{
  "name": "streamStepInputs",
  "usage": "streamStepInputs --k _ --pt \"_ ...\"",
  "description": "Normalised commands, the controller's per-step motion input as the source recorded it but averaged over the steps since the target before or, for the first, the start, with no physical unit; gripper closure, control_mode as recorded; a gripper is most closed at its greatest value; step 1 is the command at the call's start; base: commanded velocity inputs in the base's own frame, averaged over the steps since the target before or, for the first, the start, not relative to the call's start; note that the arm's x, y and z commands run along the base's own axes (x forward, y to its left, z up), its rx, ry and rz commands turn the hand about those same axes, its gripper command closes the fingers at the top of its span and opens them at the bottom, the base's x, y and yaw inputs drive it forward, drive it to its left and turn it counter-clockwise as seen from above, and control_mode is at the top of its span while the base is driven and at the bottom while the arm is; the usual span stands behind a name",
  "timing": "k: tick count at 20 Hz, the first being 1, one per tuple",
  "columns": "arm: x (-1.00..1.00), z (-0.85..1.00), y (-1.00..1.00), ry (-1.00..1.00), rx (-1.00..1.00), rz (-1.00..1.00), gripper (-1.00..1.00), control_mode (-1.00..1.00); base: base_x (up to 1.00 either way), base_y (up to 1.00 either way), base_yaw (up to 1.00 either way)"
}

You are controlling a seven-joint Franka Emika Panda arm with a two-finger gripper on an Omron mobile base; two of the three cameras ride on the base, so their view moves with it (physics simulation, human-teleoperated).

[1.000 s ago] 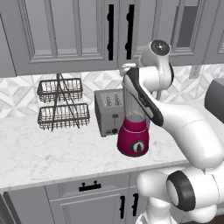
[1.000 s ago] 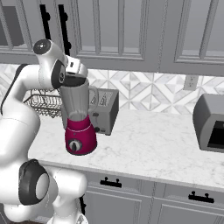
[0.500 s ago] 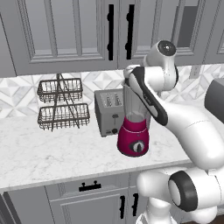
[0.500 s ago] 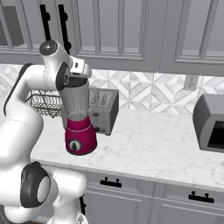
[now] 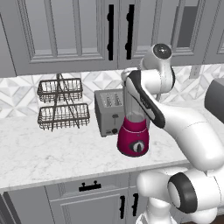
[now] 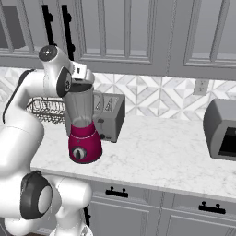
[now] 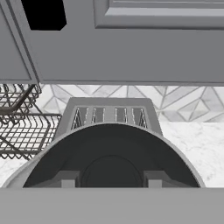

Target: Close the lid blender by securely placing the lid on top.

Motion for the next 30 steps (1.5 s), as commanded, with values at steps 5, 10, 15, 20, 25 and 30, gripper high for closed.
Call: streamStepInputs --k 5,10,15,20,25,30 --pt "-0.01 0.05 0.00 0.00 0.00 0.00 -1.00 -1.00 0.00 0.00 0.00" --pt "-0.05 0.24 0.00 0.00 0.00 0.00 -1.00 -1.00 0.00 0.00 0.00" --pt "-0.28 0.50 0.00 -0.05 0.00 0.00 -1.00 -1.00 0.00 0.00 0.00" --pt "-0.96 0.11 0.00 -0.12 0.00 0.00 -1.00 -1.00 0.00 0.00 0.00" --pt "-1.00 0.08 -0.03 -0.13 0.02 0.00 -1.00 -1.00 0.00 0.00 0.00" --pt "-1.00 0.29 -0.06 -0.10 0.01 0.00 -1.00 -1.00 0.00 0.00 0.00"
